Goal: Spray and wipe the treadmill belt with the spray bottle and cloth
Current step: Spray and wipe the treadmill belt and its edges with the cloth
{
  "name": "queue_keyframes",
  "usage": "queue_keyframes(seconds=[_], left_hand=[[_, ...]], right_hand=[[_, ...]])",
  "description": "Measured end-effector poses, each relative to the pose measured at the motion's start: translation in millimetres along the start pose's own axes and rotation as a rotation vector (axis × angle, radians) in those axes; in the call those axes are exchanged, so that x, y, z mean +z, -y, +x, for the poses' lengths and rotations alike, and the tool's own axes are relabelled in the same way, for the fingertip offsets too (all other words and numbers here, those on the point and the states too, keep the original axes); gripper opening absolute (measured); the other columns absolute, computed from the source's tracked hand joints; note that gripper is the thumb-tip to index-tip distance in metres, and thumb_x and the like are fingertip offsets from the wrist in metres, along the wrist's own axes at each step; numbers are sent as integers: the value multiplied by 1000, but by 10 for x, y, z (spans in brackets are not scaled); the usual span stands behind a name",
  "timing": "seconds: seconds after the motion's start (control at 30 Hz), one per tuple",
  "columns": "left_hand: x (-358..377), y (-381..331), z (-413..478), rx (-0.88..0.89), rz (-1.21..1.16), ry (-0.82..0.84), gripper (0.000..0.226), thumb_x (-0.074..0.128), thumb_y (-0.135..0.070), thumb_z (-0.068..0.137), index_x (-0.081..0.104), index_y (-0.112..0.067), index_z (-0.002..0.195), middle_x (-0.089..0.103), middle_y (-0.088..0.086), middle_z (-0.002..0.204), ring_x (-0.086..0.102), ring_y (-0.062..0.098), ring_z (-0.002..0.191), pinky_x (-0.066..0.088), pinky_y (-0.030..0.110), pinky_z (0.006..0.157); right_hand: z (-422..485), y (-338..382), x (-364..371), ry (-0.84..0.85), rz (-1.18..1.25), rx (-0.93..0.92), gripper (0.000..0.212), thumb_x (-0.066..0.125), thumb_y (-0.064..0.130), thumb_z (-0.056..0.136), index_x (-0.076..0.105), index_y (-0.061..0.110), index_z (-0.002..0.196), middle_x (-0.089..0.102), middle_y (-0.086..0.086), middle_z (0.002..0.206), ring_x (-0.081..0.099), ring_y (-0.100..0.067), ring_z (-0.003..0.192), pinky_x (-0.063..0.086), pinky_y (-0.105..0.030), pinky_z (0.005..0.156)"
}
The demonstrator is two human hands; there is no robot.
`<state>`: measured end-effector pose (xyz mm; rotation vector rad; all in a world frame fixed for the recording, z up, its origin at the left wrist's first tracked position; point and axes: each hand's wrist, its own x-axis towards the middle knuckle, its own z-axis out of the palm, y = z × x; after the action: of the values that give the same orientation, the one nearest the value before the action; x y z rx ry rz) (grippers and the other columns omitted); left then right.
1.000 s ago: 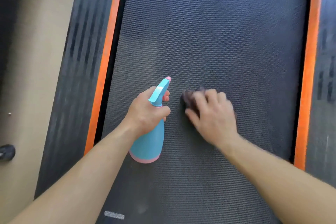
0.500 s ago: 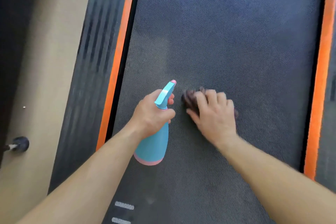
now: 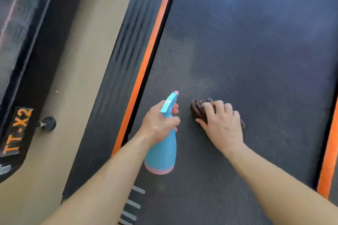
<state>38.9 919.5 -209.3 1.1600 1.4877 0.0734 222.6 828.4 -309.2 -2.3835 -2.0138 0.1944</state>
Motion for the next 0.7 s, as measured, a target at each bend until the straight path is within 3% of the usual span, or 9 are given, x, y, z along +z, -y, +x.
queue_keyframes(seconds=[0.1, 0.2, 0.33, 0.4, 0.57, 0.7], left_hand=[[-43, -28, 9, -7, -24, -24, 38, 60, -22, 65, 65, -41, 98, 69, -8, 101, 68, 18, 67, 65, 43, 84], [-78, -99, 140, -29, -33, -27, 31, 61, -23, 65, 68, -27, 95, 69, -6, 101, 69, 18, 71, 66, 39, 81], [-182, -163, 361, -15, -44, -68, 40, 66, -15, 74, 71, -20, 114, 66, -6, 95, 65, 15, 76, 67, 43, 80], [-253, -181, 446, -13, -40, -72, 42, 66, -17, 73, 71, -19, 115, 66, -5, 94, 64, 15, 76, 67, 44, 80], [-397, -242, 519, -10, -36, -32, 36, 64, -22, 68, 70, -28, 103, 68, -5, 96, 66, 16, 79, 67, 48, 82], [-455, -237, 611, -31, -5, -17, 29, 66, -25, 68, 70, -22, 96, 70, -8, 86, 68, 10, 66, 65, 52, 84]], right_hand=[[-227, 44, -47, 46, 82, -90, 50, 66, 57, 87, 61, 16, 115, 54, -11, 109, 53, -34, 90, 50, -46, 65], [-67, 69, -143, -37, 150, 34, 50, 66, 54, 88, 62, 14, 117, 54, -13, 107, 53, -36, 89, 51, -47, 64], [356, 116, -267, -122, 236, 171, 51, 64, 54, 88, 59, 14, 119, 52, -16, 108, 53, -38, 90, 53, -48, 62], [517, 161, -282, -125, 242, 181, 51, 63, 55, 89, 58, 15, 120, 52, -16, 109, 53, -39, 92, 53, -49, 63], [716, 275, -288, -107, 244, 181, 53, 58, 59, 89, 57, 16, 121, 52, -14, 110, 54, -38, 93, 53, -48, 64], [788, 319, -304, -137, 254, 184, 54, 57, 59, 90, 57, 14, 121, 52, -15, 109, 54, -38, 92, 54, -49, 63]])
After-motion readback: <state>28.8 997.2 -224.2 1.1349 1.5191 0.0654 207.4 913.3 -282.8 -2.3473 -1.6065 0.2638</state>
